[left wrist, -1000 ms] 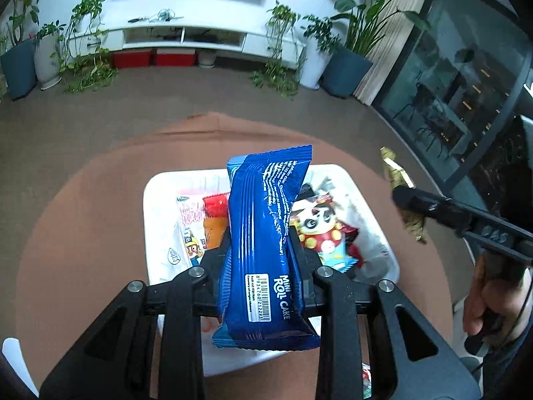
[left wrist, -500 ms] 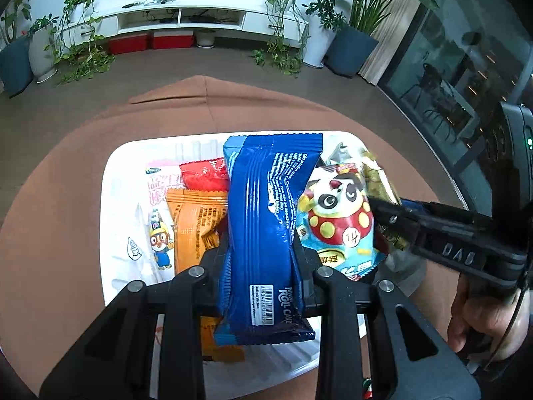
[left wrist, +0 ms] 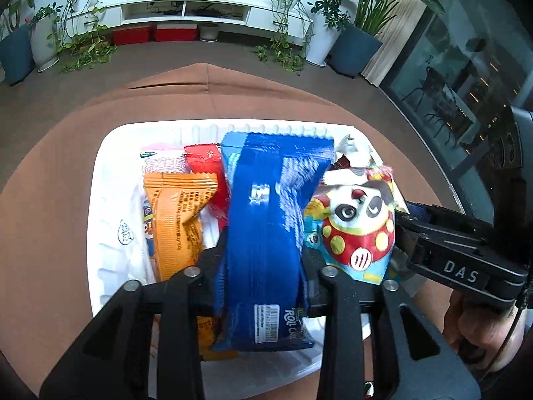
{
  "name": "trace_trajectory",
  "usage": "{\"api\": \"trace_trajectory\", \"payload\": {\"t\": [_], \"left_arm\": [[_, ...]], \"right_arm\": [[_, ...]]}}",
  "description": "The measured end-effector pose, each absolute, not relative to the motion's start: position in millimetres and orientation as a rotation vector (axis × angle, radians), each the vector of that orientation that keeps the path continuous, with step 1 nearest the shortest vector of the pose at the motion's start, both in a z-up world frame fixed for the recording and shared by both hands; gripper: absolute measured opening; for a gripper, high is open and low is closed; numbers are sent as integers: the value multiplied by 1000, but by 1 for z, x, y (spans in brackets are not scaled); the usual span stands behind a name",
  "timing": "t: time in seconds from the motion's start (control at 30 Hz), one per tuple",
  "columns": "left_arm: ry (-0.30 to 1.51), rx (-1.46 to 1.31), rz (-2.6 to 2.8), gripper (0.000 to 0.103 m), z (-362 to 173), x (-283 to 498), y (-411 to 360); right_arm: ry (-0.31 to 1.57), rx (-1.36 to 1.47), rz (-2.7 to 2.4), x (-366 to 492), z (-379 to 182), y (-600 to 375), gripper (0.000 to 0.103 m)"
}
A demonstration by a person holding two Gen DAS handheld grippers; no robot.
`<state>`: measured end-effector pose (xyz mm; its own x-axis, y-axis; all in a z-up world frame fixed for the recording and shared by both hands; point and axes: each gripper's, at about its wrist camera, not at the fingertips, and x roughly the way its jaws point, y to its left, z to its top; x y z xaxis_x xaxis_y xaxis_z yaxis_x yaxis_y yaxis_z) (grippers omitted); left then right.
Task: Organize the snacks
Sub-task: 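Carry the blue and gold packets over the white tray and release them inside, then withdraw both grippers from the tray toward the remaining two packets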
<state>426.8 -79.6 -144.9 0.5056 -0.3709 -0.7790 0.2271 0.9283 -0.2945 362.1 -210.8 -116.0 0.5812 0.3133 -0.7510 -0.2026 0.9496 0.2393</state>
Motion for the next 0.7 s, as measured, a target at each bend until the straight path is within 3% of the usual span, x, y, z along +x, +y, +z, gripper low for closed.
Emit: {"api": "trace_trajectory", "payload": {"t": [0.07,0.23,0.33,0.4,0.53,0.6,0.7], "left_arm": [[971,-153,-366,57,-144,423,-79],[956,-141,-367,57,-141,421,-81],[946,-145,-364,63,-138,416,-79],[934,-145,-359,74,-132,411,-75],[915,-140,-351,82,-121,395,-73],[904,-136,-339,98,-115,389,-72],[890,-138,-338,103,-106,379,-69]], "right_arm": [[892,129,300,361,-114,-212,54],[874,130,298,356,-109,-216,58],[854,136,301,352,-104,-220,61],[837,145,300,348,-99,-221,66],[819,176,293,341,-92,-227,77],[820,204,299,339,-90,-231,80],[810,245,317,331,-85,-236,87]]}}
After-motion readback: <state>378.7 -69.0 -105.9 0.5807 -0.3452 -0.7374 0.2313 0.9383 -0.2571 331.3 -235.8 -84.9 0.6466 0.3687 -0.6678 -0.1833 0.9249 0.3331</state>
